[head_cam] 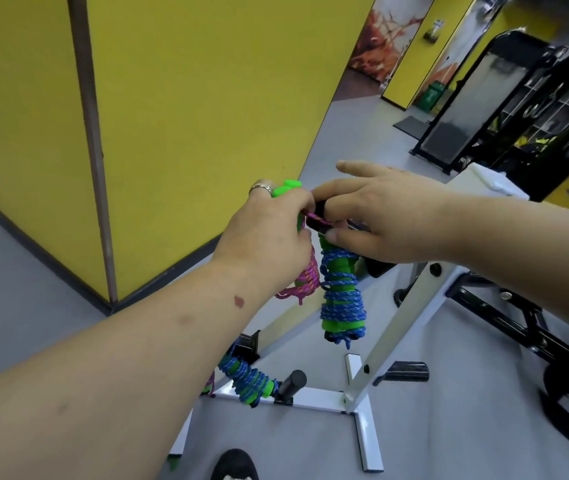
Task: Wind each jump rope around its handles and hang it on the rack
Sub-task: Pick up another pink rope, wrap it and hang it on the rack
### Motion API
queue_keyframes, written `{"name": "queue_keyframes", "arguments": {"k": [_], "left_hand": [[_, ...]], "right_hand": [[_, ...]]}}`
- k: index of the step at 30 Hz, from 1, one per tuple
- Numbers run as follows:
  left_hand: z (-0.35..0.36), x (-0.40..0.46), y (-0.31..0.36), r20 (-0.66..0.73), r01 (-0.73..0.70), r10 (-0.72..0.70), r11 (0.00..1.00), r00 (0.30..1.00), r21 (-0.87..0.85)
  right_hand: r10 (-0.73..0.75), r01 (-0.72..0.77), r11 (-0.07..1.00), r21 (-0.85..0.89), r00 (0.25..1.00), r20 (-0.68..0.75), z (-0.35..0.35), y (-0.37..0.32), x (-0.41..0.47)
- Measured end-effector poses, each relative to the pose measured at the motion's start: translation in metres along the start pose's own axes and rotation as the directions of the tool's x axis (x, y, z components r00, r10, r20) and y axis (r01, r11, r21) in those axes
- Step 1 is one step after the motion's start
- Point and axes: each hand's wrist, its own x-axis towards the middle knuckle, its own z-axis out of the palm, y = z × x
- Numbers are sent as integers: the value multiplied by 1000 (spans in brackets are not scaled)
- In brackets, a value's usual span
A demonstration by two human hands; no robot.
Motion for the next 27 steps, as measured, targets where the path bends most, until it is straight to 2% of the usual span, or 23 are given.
{"name": "queue_keyframes", "arguments": {"k": [2, 5, 8, 10, 12, 17, 23, 27], "left_hand": [[3, 2, -1, -11, 30, -30, 999, 999, -40], [5, 3, -2, -4, 71, -72, 994, 997, -86], [3, 3, -1, 10, 65, -64, 993, 998, -104], [2, 5, 0, 17, 58, -57, 994, 998, -97], [1, 7, -1, 43, 66, -63, 994, 997, -83], [0, 6, -8, 70, 51, -45, 995, 997, -86], [4, 1, -6, 42, -10, 12, 999, 999, -37], [4, 1, -1, 93, 34, -26, 996, 995, -81]], "right_hand": [[50, -41, 968, 247, 998, -33, 3, -1, 4], [264, -186, 861, 473, 959, -102, 6, -8, 11], [452, -221, 660, 719, 880, -144, 13, -13, 14], [526, -205, 548, 811, 839, -143, 16, -12, 15], [560, -187, 497, 847, 815, -149, 17, -13, 15], [500, -213, 550, 807, 859, -114, 17, -13, 5], [456, -134, 567, 813, 873, -174, 27, -10, -5], [478, -114, 504, 856, 862, -166, 30, -14, -7]]}}
